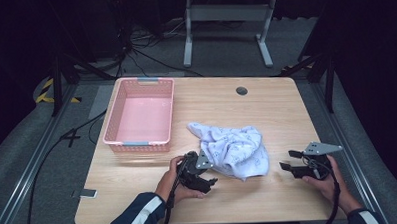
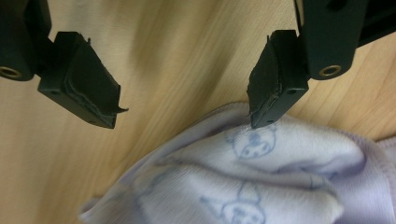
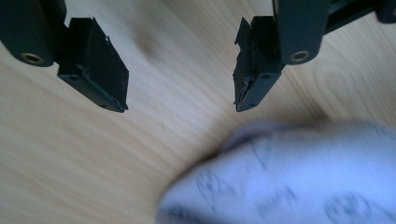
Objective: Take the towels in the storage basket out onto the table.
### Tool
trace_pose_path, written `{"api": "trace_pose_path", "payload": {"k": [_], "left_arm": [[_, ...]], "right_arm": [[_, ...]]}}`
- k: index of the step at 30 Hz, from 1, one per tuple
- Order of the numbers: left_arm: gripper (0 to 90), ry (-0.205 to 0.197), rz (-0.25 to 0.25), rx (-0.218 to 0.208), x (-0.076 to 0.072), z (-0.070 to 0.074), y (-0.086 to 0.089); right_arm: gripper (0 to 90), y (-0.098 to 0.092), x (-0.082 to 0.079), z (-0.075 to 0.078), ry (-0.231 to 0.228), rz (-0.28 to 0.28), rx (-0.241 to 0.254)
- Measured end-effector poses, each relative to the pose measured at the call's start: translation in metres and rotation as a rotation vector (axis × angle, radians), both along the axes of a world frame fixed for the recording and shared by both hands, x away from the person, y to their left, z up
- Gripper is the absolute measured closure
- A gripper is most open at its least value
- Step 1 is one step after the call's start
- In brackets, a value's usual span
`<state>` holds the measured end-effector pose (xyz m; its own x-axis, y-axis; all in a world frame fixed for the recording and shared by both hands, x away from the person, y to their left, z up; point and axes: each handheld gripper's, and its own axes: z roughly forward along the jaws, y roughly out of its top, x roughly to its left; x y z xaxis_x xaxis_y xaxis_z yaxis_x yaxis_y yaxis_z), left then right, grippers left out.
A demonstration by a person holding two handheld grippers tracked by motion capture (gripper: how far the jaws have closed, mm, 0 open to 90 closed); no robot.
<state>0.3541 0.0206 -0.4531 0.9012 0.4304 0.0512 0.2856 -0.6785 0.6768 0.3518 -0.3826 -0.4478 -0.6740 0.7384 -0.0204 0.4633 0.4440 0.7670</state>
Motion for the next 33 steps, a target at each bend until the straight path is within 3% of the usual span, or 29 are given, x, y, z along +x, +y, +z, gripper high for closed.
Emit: {"api": "trace_pose_path", "payload": {"k": [5, 7, 9, 11, 12, 14, 16, 18, 20, 25, 27, 29, 32, 33], "left_arm": [[32.0, -0.012, 0.044, 0.0, 0.015, -0.012, -0.008], [30.2, 0.026, 0.064, -0.048, 0.021, -0.016, -0.01], [31.2, 0.026, 0.06, -0.068, 0.024, -0.018, -0.011], [39.2, 0.022, 0.07, -0.087, 0.027, -0.018, -0.011], [46.9, 0.025, 0.068, -0.084, 0.027, -0.017, -0.011], [61.7, 0.025, 0.06, -0.072, 0.028, -0.015, -0.01], [77.4, 0.022, 0.039, -0.039, 0.029, -0.013, -0.006], [79.5, 0.032, 0.019, -0.022, 0.029, -0.011, -0.003], [79.4, 0.042, 0.003, -0.013, 0.028, -0.009, 0.001], [80.0, 0.03, 0.002, -0.022, 0.021, 0.006, 0.02], [80.1, 0.042, 0.011, -0.056, 0.02, 0.01, 0.03], [80.0, 0.041, 0.029, -0.06, 0.017, 0.012, 0.038], [80.6, 0.036, 0.043, -0.053, 0.013, 0.014, 0.047], [80.7, 0.039, 0.044, -0.059, 0.012, 0.014, 0.049]], "right_arm": [[35.7, 0.028, 0.018, 0.005, -0.026, 0.03, -0.015], [35.9, 0.042, 0.03, 0.005, -0.009, 0.053, -0.003], [35.9, 0.056, 0.042, 0.005, 0.006, 0.078, -0.009], [40.6, 0.066, 0.052, 0.001, 0.035, 0.1, -0.017], [48.9, 0.07, 0.056, -0.002, 0.058, 0.12, -0.013], [55.3, 0.076, 0.06, -0.006, 0.071, 0.152, -0.036], [67.4, 0.076, 0.062, -0.005, 0.069, 0.157, -0.035], [75.4, 0.074, 0.061, -0.003, 0.063, 0.156, -0.05], [77.5, 0.071, 0.057, 0.002, 0.035, 0.132, -0.077], [79.4, 0.045, 0.055, 0.017, 0.0, 0.054, -0.017], [79.6, 0.032, 0.055, 0.024, -0.013, 0.009, 0.003], [80.1, 0.017, 0.055, 0.029, -0.018, -0.044, 0.039], [80.2, 0.0, 0.059, 0.031, -0.024, -0.138, 0.041], [80.2, -0.004, 0.062, 0.03, -0.022, -0.173, 0.022]]}}
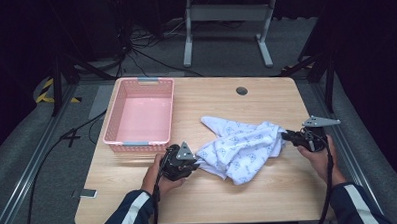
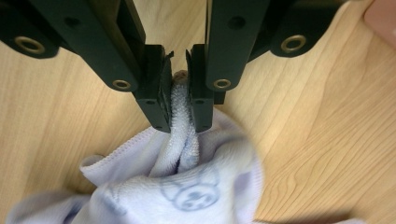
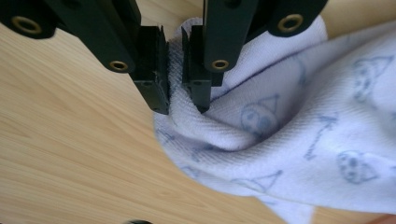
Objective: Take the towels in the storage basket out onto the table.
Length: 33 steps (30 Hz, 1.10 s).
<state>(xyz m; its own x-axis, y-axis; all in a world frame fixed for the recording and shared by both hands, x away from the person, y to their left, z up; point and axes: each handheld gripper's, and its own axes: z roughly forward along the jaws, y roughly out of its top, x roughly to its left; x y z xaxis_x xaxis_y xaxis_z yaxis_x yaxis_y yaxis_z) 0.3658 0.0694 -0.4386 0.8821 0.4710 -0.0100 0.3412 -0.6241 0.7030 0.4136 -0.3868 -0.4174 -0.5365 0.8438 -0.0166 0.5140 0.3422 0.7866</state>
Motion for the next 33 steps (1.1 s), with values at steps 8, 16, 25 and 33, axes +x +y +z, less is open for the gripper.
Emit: {"api": "trace_pose_path", "payload": {"k": [8, 16, 25, 33], "left_arm": [[81.6, 0.004, 0.043, 0.005, -0.016, 0.004, 0.026], [82.1, 0.012, 0.075, -0.024, -0.038, 0.005, 0.053], [52.7, -0.05, 0.069, -0.098, -0.047, 0.011, 0.039], [41.7, -0.002, -0.097, -0.094, -0.06, 0.001, -0.008]], "right_arm": [[80.2, -0.023, 0.02, -0.003, 0.013, -0.176, -0.038], [79.7, -0.03, 0.035, -0.006, 0.05, -0.215, -0.046], [49.0, -0.026, 0.031, 0.001, -0.006, -0.212, -0.083], [50.7, -0.032, 0.001, 0.027, -0.095, -0.197, 0.006]]}}
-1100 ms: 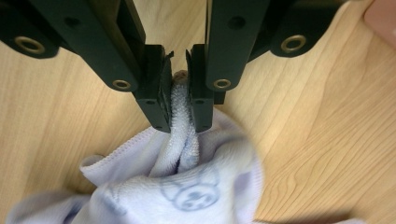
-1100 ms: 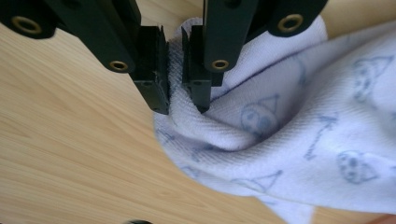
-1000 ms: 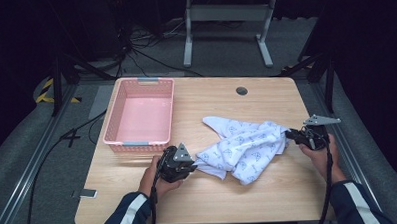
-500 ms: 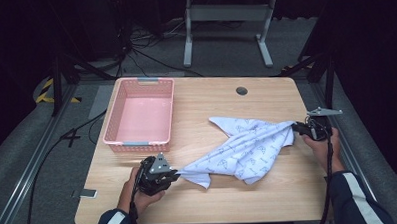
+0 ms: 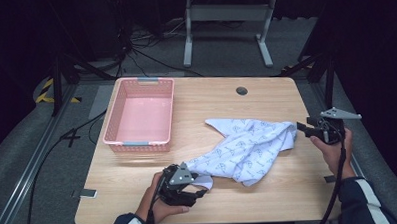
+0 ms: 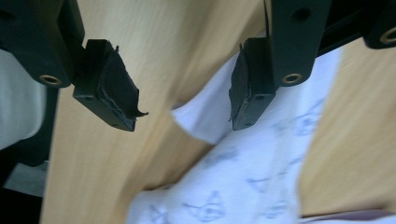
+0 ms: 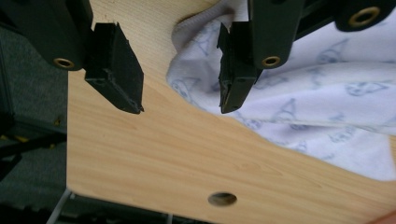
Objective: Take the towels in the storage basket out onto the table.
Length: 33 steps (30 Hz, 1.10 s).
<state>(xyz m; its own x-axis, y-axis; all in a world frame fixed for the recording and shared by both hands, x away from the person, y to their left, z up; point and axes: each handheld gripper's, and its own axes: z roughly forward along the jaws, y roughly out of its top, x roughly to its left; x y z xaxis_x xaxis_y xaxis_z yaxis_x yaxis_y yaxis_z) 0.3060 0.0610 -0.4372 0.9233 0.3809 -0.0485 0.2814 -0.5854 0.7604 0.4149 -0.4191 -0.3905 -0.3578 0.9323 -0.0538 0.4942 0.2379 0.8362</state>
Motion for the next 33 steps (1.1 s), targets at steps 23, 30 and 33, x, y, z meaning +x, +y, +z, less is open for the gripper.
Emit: {"api": "trace_pose_path", "payload": {"k": [23, 30, 33], "left_arm": [[82.2, -0.027, 0.028, 0.161, 0.045, -0.023, -0.008], [84.8, -0.082, 0.08, 0.034, 0.043, 0.0, 0.018], [86.3, -0.096, 0.11, -0.073, 0.042, 0.016, 0.034]], "right_arm": [[67.9, 0.157, -0.084, -0.052, 0.144, 0.71, -0.267], [82.5, 0.124, -0.08, -0.019, 0.0, 0.594, -0.176], [82.6, 0.093, -0.079, 0.01, -0.114, 0.475, -0.042]]}}
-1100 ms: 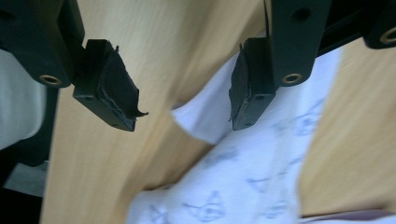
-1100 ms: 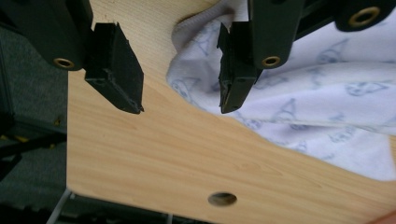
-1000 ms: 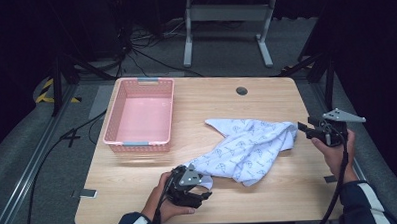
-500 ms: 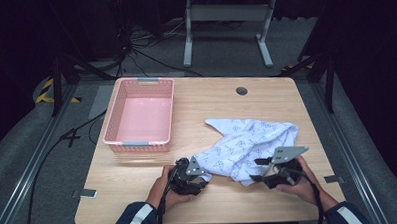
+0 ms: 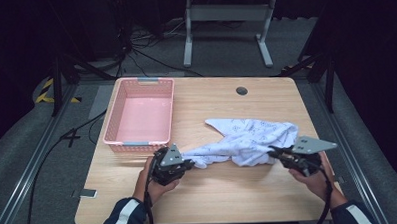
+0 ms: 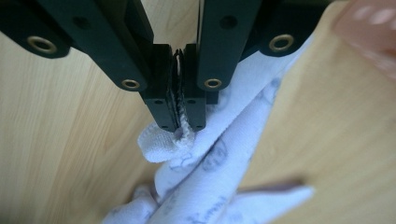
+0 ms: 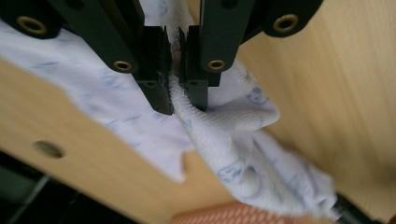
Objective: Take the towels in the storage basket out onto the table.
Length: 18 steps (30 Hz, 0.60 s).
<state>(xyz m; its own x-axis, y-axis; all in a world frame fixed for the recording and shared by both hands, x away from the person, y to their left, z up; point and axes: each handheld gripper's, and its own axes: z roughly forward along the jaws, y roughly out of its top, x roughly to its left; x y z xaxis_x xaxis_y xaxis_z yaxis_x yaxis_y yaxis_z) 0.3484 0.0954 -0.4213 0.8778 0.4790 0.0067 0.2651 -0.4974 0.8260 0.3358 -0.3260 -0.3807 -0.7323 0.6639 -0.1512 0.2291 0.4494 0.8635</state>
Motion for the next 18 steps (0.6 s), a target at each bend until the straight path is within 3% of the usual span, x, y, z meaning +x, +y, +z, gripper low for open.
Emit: {"api": "trace_pose_path", "payload": {"k": [1, 2, 4, 6, 7, 9, 12, 15, 17, 18], "left_arm": [[86.5, -0.01, 0.014, -0.066, -0.001, 0.011, 0.01], [86.6, -0.012, 0.017, -0.081, -0.001, 0.015, 0.013], [86.7, -0.033, 0.031, -0.09, -0.002, 0.019, 0.018], [86.9, -0.049, 0.044, -0.094, -0.001, 0.022, 0.025], [87.0, -0.04, 0.058, -0.101, 0.001, 0.021, 0.029], [87.3, -0.036, 0.073, -0.103, 0.002, 0.02, 0.032], [87.4, -0.033, 0.088, -0.082, 0.007, 0.017, 0.038], [87.5, -0.02, 0.092, -0.059, 0.01, 0.011, 0.037], [87.4, -0.001, 0.078, -0.036, 0.013, 0.006, 0.035], [87.4, 0.023, 0.078, -0.027, 0.013, 0.003, 0.033]], "right_arm": [[82.6, -0.006, 0.0, 0.006, -0.023, -0.03, 0.022], [82.6, -0.012, 0.001, 0.01, -0.038, -0.062, 0.038], [82.7, -0.016, 0.001, 0.013, -0.043, -0.081, 0.051], [82.7, -0.029, 0.008, 0.015, -0.053, -0.157, 0.073], [82.6, -0.037, 0.016, 0.011, -0.034, -0.195, 0.087], [82.6, -0.039, 0.019, 0.008, -0.031, -0.212, 0.082], [82.6, -0.045, 0.036, -0.004, 0.001, -0.263, 0.025], [81.8, -0.046, 0.051, -0.012, 0.037, -0.275, -0.004], [73.2, -0.04, 0.062, -0.02, 0.06, -0.281, -0.036], [69.2, -0.037, 0.067, -0.025, 0.074, -0.296, -0.081]]}}
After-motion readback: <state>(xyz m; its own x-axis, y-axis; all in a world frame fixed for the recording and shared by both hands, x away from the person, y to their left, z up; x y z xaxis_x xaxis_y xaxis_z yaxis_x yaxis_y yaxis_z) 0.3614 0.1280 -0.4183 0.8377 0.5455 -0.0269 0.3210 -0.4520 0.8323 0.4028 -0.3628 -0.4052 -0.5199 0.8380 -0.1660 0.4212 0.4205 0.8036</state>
